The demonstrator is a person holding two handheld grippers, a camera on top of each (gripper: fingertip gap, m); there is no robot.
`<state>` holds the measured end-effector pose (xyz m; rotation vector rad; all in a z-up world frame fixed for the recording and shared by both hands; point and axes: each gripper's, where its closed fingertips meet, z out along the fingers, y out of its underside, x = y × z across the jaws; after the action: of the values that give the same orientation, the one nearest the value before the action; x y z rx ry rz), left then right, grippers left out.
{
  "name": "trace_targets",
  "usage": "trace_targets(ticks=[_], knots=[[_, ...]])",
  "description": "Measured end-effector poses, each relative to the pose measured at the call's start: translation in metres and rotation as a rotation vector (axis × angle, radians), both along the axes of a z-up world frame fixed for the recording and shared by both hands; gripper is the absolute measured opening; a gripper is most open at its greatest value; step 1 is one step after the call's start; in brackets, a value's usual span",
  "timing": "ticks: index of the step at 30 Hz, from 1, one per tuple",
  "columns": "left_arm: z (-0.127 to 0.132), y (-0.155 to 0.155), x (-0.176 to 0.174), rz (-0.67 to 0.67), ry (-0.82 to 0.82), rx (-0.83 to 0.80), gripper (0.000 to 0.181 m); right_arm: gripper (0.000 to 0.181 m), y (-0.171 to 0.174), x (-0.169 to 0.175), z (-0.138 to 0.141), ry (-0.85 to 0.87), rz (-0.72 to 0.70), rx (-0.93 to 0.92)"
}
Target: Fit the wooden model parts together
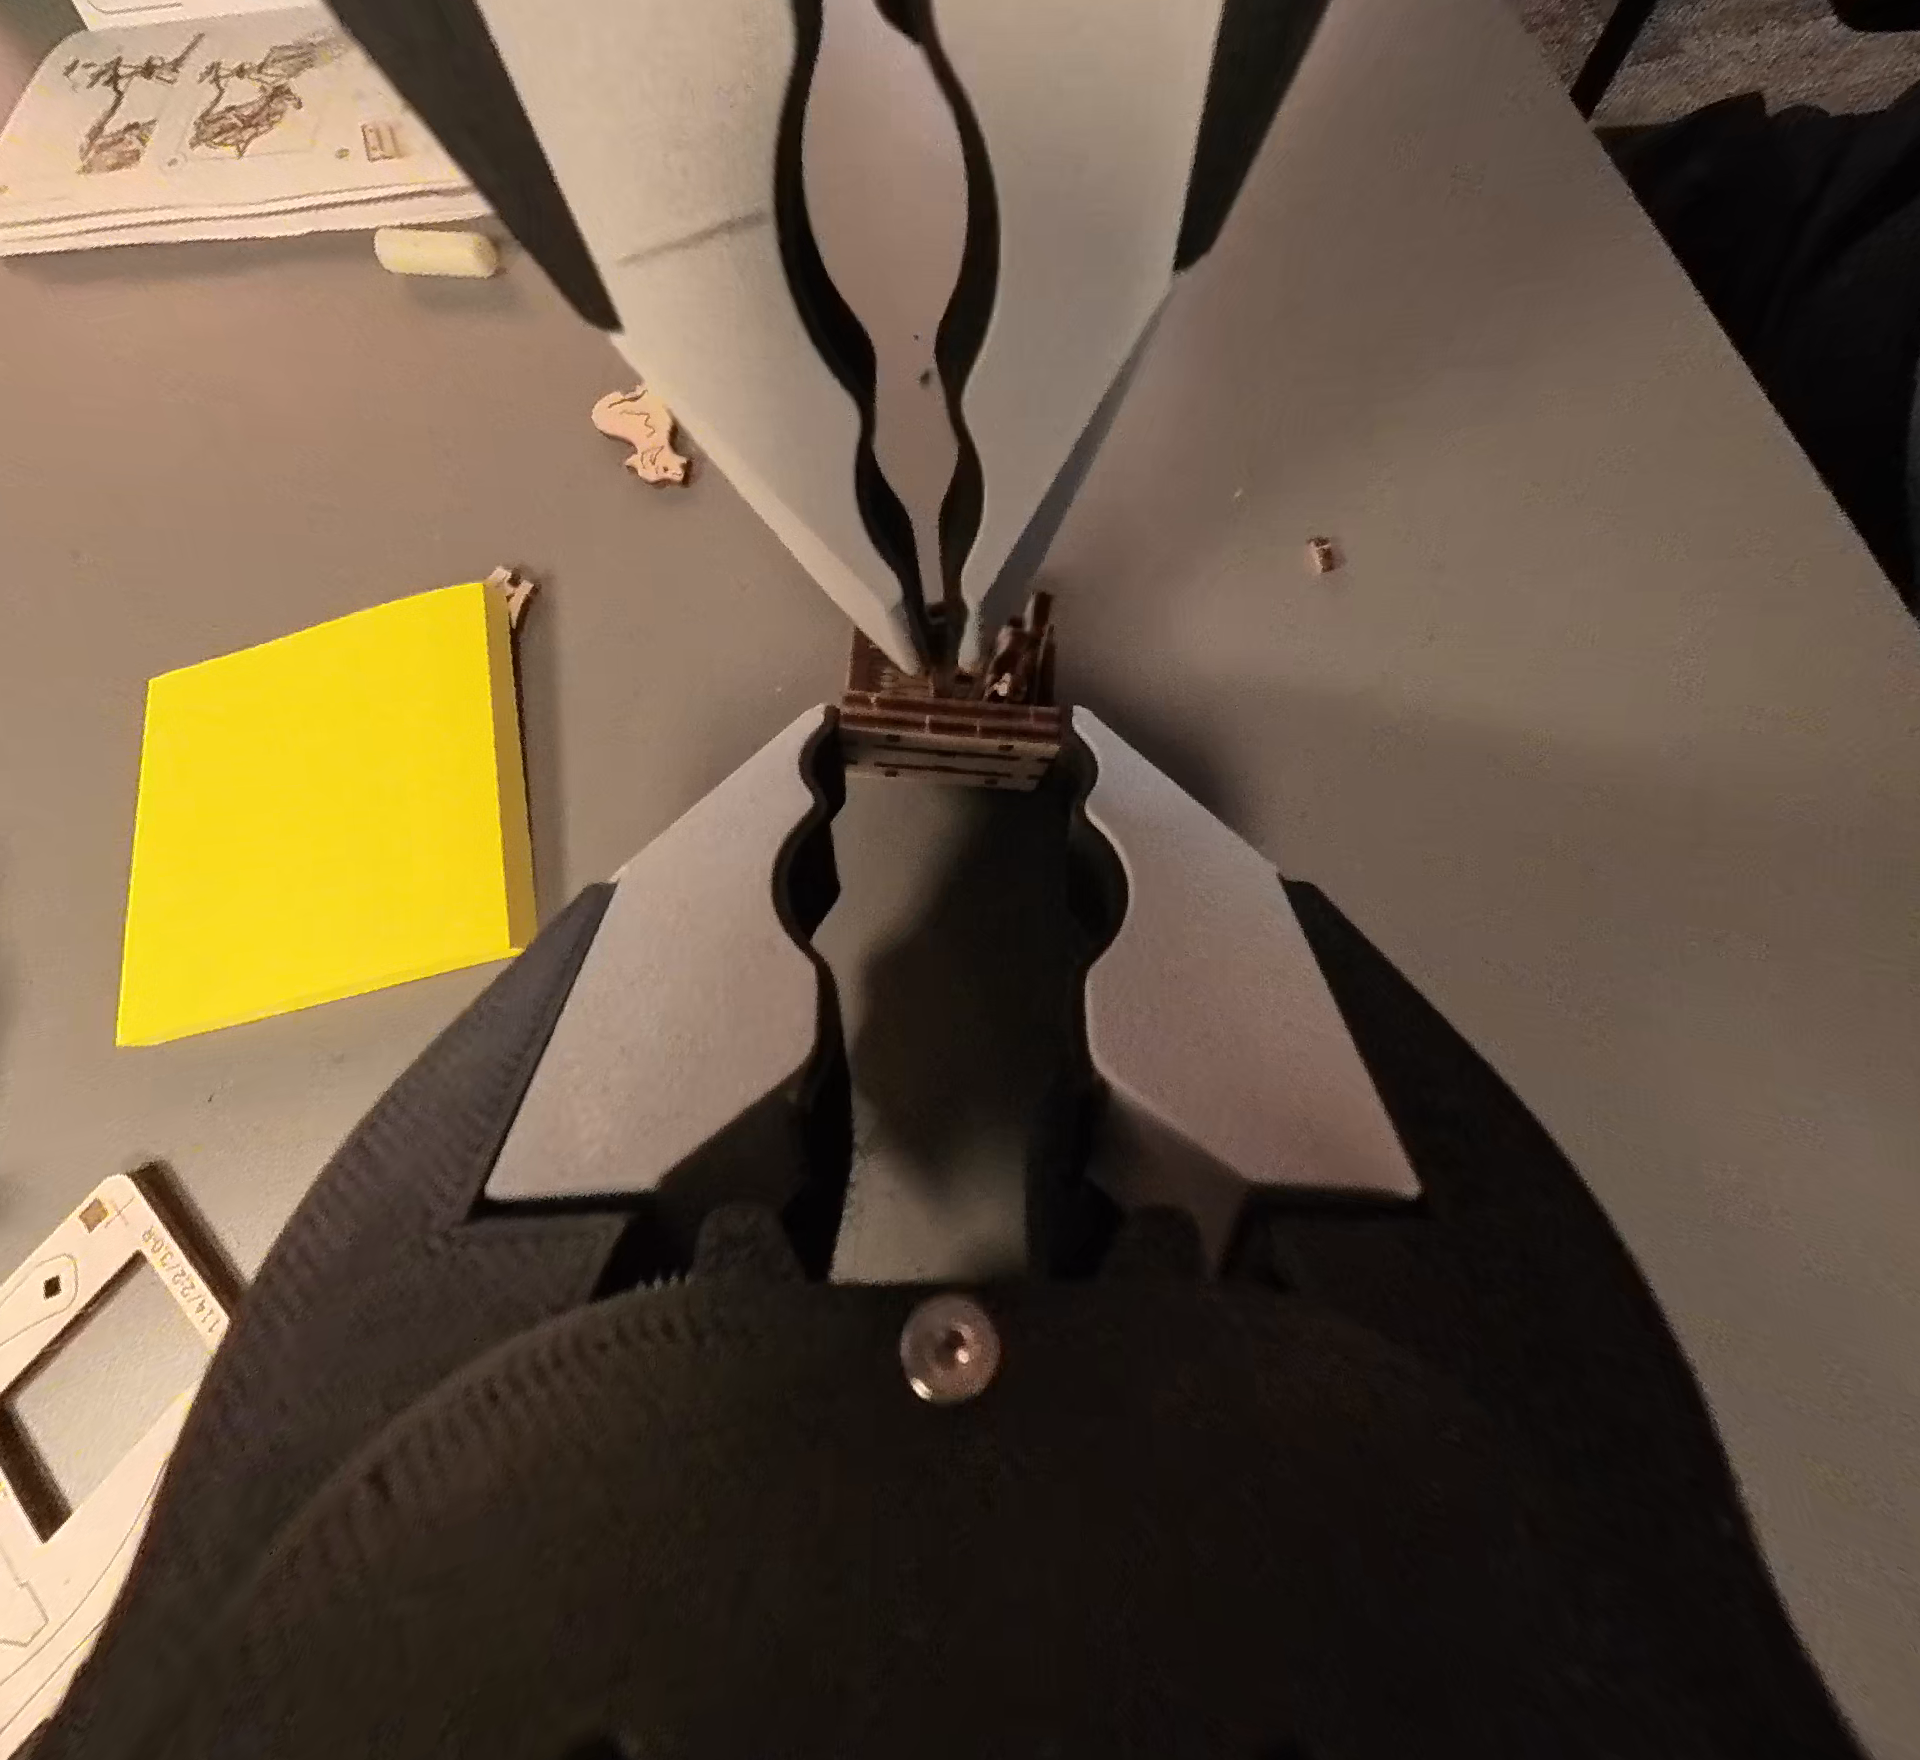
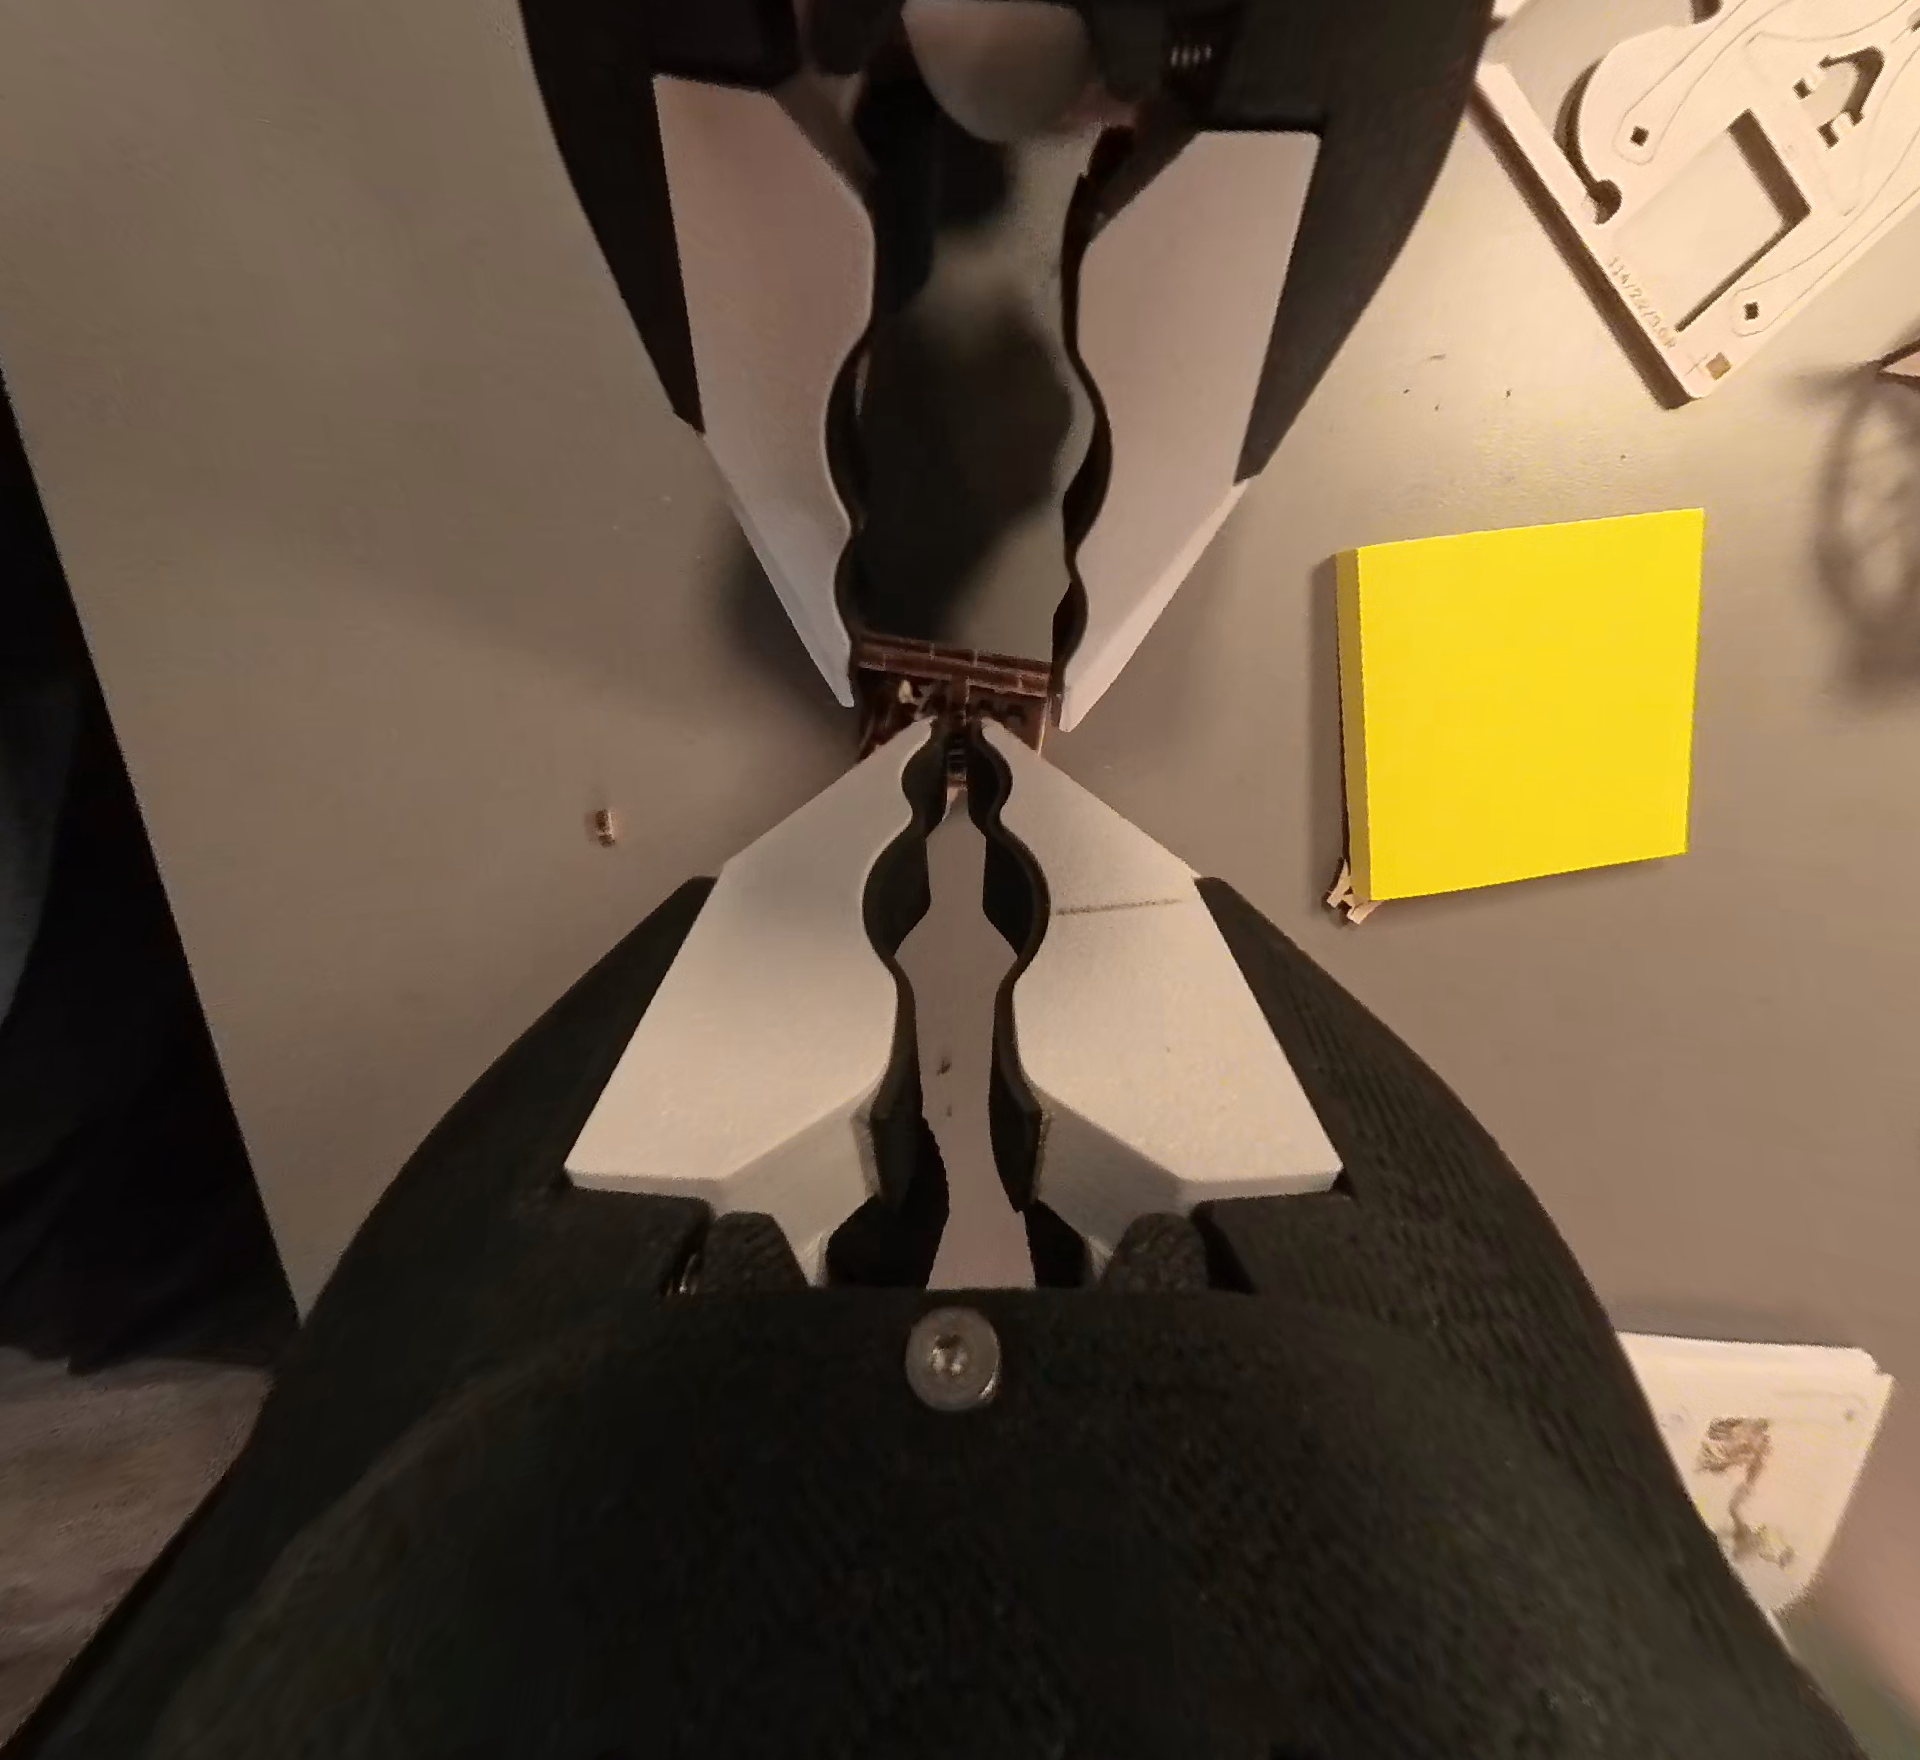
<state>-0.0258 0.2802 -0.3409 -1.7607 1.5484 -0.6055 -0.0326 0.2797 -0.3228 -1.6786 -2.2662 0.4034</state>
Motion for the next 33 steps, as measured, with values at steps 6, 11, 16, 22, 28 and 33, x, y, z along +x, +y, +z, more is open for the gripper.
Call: trace_targets(ticks=[6,11,16,22,28,33], knots=[[-0.0001,-0.0005,0.0008,0.003,-0.003,-0.003,0.04,0.001,-0.0001,0.0007,-0.009,-0.006,-0.002,0.002],[-0.0003,-0.0015,0.0011,0.002,-0.006,-0.012,0.039,0.003,-0.0007,0.0005,-0.0081,0.023,-0.025,-0.054],[-0.0004,-0.0016,0.0012,0.002,-0.006,-0.015,0.04,0.008,-0.0009,0.0033,-0.0036,0.044,-0.041,-0.104],[-0.0005,-0.002,0.0016,-0.001,-0.007,-0.019,0.04,0.002,0.0001,0.0056,-0.0001,0.064,-0.048,-0.123],[-0.0006,-0.0021,0.0016,0.002,-0.007,-0.022,0.039,0.0,-0.001,0.0058,0.0,0.063,-0.017,-0.058],[-0.0007,-0.0021,0.0018,0.004,-0.006,-0.024,0.04,0.0,-0.0019,0.0063,-0.0005,0.069,-0.006,-0.021]])
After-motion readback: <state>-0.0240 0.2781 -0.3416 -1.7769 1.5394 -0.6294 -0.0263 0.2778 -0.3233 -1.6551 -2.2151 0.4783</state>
